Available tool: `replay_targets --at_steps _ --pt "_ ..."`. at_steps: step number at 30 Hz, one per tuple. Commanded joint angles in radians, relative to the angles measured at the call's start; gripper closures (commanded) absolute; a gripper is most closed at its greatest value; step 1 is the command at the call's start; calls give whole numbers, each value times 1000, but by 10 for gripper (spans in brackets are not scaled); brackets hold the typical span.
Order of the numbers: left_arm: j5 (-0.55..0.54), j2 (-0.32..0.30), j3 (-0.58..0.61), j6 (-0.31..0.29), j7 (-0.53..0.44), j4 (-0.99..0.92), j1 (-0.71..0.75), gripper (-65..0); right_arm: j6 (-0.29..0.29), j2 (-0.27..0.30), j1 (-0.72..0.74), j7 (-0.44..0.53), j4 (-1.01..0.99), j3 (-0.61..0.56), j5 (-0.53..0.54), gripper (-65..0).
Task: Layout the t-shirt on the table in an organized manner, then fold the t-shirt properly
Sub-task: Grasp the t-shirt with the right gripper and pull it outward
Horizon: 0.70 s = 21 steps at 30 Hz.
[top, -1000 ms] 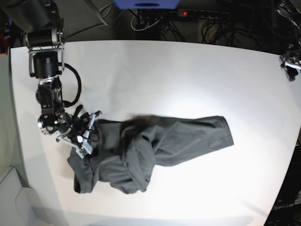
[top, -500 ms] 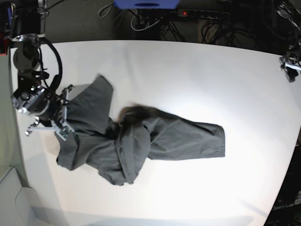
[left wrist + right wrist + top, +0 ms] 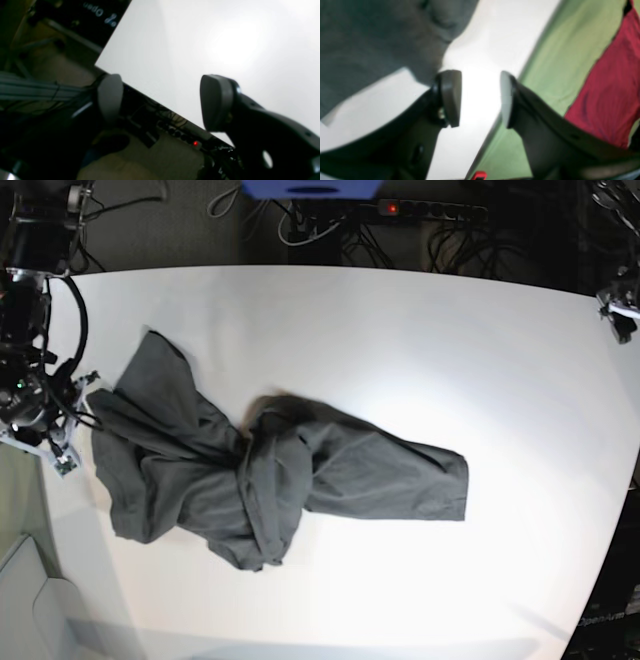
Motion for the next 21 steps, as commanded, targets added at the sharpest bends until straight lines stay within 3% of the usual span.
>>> replay_targets --at_steps 1,5,9,15,21 --pt "-8 -15 -5 0 -21 12 -1 -475 -4 3 7 -2 56 8 15 -284" --pt "-8 -15 -3 0 -21 20 -1 -476 -4 -103 -31 -62 233 -9 15 -344" --pt "-8 -17 -2 0 -18 21 -3 -476 -4 -200 -36 -71 265 -118 15 -410" --pt "-8 -44 -3 0 -18 20 0 -476 -4 -301 35 -53 172 -239 15 -423" --pt "-8 -44 -3 0 -13 21 0 -476 -4 -384 113 -36 -11 -247 15 -423"
